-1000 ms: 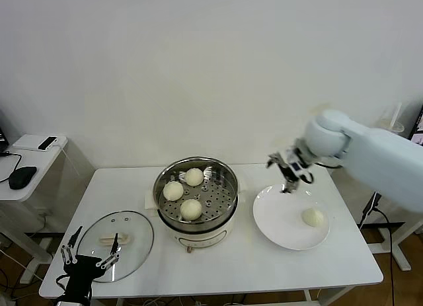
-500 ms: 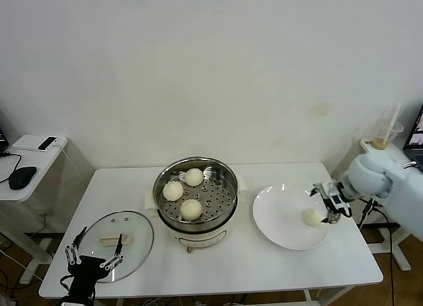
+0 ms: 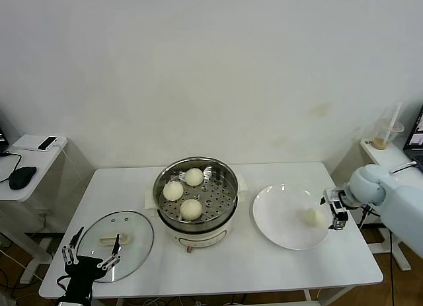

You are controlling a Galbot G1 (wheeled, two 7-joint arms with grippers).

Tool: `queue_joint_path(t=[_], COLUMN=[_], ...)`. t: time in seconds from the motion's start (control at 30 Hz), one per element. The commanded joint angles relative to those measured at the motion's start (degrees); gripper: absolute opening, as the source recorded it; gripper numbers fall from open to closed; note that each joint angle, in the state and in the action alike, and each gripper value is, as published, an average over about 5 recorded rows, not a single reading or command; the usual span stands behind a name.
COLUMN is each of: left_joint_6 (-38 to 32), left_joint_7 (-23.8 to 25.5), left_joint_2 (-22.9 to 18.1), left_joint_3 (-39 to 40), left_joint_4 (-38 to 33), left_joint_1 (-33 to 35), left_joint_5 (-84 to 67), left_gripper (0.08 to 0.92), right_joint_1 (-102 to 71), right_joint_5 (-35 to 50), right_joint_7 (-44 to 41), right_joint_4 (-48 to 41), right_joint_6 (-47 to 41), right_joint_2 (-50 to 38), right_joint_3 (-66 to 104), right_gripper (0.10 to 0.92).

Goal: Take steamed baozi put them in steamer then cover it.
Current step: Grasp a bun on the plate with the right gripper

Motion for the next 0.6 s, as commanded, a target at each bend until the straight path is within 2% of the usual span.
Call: queue_joint_path(t=[0.03,0.3,0.6], left_joint_6=[0.04,0.05,0.03], left_joint_7=[0.02,-0.01,-0.01], left_joint_2=[-0.15,-0.31,-0.43], left_joint_3=[-0.07,-0.34,-0.23], left_joint_4=[0.2,0.26,0.25], left_joint_1=[-0.02,0.14,0.16], left_joint_5=[0.02,0.02,0.02], left_gripper=[0.823,0.823,0.823], right_joint_1=[-1.22,-0.12,0.03], right_joint_5=[-1.48,-2.6,-4.14], right_joint_7=[0.64,0.72,0.7], right_joint_4=[-8.76,-10.51,-10.81], right_joint_6=[0.36,-0.28,-0.96], right_joint_2=[7.86,9.2,9.16], right_joint_3=[1.6,0.73,0.73], right_gripper=[0.823,0.818,0.742])
